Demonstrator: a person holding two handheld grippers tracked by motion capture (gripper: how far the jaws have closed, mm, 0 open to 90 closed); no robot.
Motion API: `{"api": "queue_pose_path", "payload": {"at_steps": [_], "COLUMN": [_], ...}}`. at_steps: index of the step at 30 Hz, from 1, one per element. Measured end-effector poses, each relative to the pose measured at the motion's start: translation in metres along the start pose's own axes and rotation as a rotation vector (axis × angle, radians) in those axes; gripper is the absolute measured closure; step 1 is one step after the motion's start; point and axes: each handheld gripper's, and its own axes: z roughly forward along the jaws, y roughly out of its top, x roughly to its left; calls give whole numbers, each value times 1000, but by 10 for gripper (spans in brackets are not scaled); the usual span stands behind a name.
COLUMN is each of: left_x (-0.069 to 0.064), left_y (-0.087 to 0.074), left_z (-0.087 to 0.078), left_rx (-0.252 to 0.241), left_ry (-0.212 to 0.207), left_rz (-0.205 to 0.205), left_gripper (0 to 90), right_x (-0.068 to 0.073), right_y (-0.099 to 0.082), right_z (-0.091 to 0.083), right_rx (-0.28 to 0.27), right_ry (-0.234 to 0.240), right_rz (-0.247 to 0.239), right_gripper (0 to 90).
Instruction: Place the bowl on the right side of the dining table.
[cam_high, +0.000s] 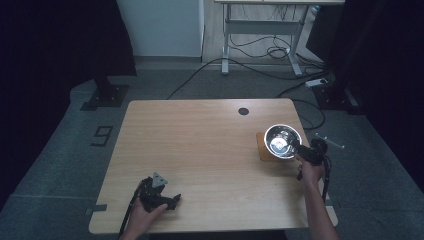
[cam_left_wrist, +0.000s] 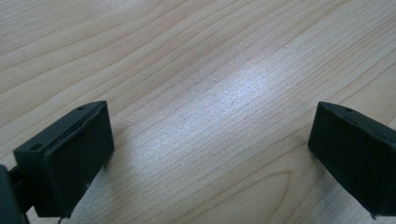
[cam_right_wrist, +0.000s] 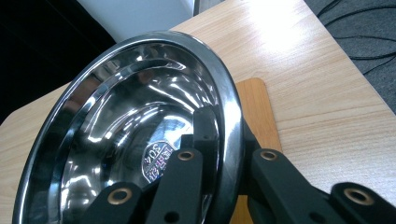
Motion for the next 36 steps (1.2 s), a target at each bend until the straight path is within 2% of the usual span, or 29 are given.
{"api": "queue_pose_path", "payload": {"at_steps": [10,18,23,27,32,36], "left_x": [0,0,-1,-1,-1,-1], "left_y": [0,0,0,0,0,0], "left_z": [0,0,0,0,0,0], "left_rx": [0,-1,0,0,0,-1], "left_ry": [0,2,5,7,7,8], "left_rz": [0,-2,-5,-7,-8,-9], "left_gripper": [0,0,0,0,0,0], "right_x": [-2,-11,-10,-10,-9,-13], "right_y": [-4,-2,-4,-7,-7,-9], "right_z": [18,32,41,45,45,47], "right_rx": [8,21,36,48,36,36], "right_ry": [-13,-39,-51,-67,-72,-64], "right_rz": [6,16,-2,-13,-11,13], "right_gripper": [857,853,851,842,840,836]}}
